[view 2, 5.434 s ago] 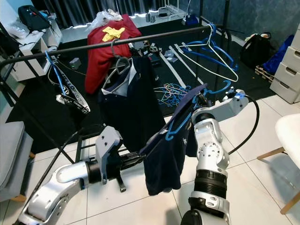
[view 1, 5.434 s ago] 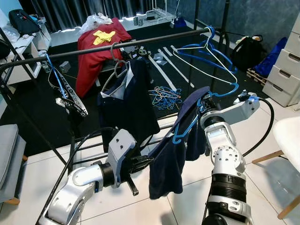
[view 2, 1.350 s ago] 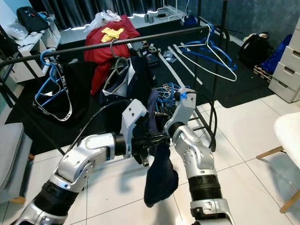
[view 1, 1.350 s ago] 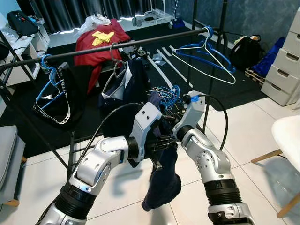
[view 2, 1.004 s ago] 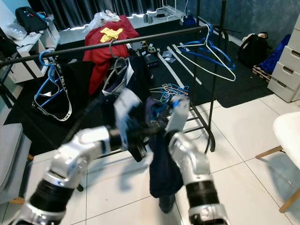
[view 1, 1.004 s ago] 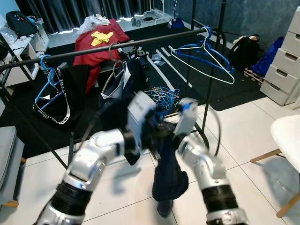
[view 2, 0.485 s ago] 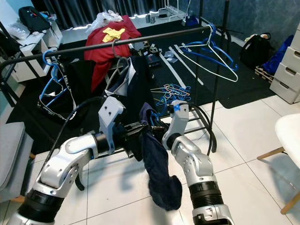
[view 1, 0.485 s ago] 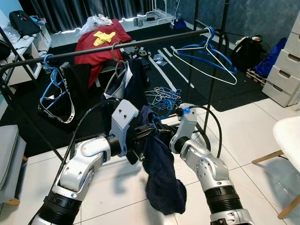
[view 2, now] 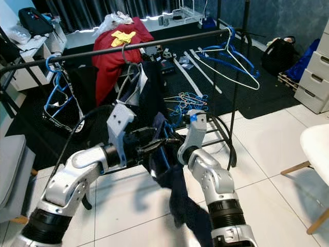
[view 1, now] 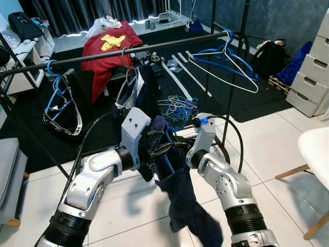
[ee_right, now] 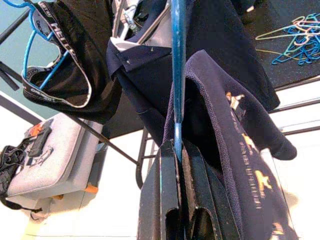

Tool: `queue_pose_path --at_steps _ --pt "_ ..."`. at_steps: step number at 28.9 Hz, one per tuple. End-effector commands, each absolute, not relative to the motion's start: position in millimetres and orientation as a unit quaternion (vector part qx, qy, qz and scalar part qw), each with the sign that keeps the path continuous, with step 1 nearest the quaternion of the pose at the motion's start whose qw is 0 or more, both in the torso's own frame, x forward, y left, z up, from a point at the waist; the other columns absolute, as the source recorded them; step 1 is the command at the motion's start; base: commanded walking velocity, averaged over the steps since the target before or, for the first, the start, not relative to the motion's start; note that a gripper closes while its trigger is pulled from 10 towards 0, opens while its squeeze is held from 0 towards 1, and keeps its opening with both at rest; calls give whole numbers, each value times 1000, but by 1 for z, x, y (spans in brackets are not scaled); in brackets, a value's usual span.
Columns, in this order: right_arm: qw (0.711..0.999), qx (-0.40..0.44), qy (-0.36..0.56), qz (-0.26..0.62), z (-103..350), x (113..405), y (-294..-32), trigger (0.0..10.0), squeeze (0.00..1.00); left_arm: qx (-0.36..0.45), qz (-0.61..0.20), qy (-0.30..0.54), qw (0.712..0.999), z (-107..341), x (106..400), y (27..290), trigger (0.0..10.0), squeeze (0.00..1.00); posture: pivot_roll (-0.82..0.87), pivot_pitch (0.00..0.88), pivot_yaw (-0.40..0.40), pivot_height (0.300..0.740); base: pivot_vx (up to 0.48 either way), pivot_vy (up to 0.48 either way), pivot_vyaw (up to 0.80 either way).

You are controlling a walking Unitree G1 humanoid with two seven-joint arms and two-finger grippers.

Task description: Hang hanger

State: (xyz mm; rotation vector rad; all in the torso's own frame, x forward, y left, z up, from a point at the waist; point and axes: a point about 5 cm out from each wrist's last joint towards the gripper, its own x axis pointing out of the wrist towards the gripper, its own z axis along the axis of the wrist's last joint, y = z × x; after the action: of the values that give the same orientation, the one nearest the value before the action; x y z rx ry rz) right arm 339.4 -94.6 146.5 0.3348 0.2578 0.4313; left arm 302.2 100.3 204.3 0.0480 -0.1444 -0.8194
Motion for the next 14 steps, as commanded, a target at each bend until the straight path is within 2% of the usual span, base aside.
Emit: queue_pose_path --at_steps 1,4,5,8,9,10,11,12,13,14 --pt "952 165 125 224 149 339 -91 10000 0 22 -382 -70 921 203 303 108 10000 0 -68 64 65 740 0 0 0" --pt "952 165 125 224 149 340 -91 10000 0 25 -375 -70 924 203 304 110 10000 0 -68 64 65 740 0 0 0" --pt "952 162 130 225 147 340 -94 10000 0 39 -345 -52 936 197 310 117 10000 0 -63 68 66 740 0 0 0" --pt "951 138 143 235 143 339 -97 10000 0 53 -319 -34 946 191 314 123 10000 0 -61 69 72 740 0 0 0" --pt "953 57 158 252 134 336 -105 10000 0 61 -296 -22 953 186 317 128 10000 0 -60 71 77 740 0 0 0" --pt "953 57 158 252 134 336 -105 10000 0 61 -296 -22 953 186 317 128 10000 0 -60 71 77 740 0 0 0" --pt "955 -34 170 242 124 336 -119 10000 0 60 -267 -10 962 181 320 134 10000 0 -61 71 80 740 0 0 0" --pt "955 -34 170 242 124 336 -119 10000 0 60 -267 -10 962 181 320 134 10000 0 -61 71 80 740 0 0 0" --pt "953 -107 176 221 117 336 -134 10000 0 52 -248 -3 967 178 322 137 10000 0 -61 71 80 740 0 0 0" --pt "953 -107 176 221 117 336 -134 10000 0 52 -248 -3 967 178 322 137 10000 0 -61 71 80 740 0 0 0"
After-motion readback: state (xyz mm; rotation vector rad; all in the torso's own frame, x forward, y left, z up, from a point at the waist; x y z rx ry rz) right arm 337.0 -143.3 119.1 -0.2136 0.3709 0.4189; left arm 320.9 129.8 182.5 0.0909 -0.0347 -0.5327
